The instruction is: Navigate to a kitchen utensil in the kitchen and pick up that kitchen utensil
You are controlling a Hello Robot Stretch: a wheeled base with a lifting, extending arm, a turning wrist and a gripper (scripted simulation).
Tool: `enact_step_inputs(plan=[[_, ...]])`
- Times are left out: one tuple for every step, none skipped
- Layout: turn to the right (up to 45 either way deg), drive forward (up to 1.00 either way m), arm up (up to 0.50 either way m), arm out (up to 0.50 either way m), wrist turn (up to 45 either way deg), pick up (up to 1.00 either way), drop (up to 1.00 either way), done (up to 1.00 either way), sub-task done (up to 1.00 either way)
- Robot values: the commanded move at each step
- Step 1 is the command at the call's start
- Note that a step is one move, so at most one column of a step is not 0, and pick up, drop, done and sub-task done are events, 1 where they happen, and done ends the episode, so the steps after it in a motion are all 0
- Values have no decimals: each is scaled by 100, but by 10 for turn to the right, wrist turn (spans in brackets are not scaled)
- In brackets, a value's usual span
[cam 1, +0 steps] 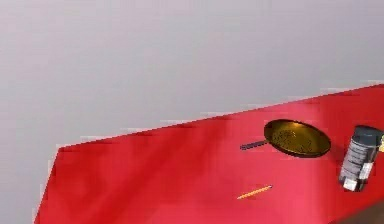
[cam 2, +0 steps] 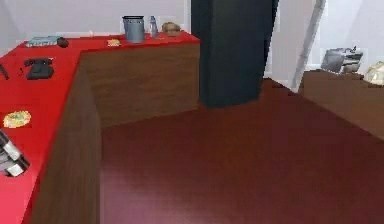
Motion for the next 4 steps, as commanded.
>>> enact_step_inputs(plan=[[-450,0,0,0,0,0,0,0,0],[-120,0,0,0,0,0,0,0,0],[0,0,50,0,0,0,0,0,0],[0,0,38,0,0,0,0,0,0]])
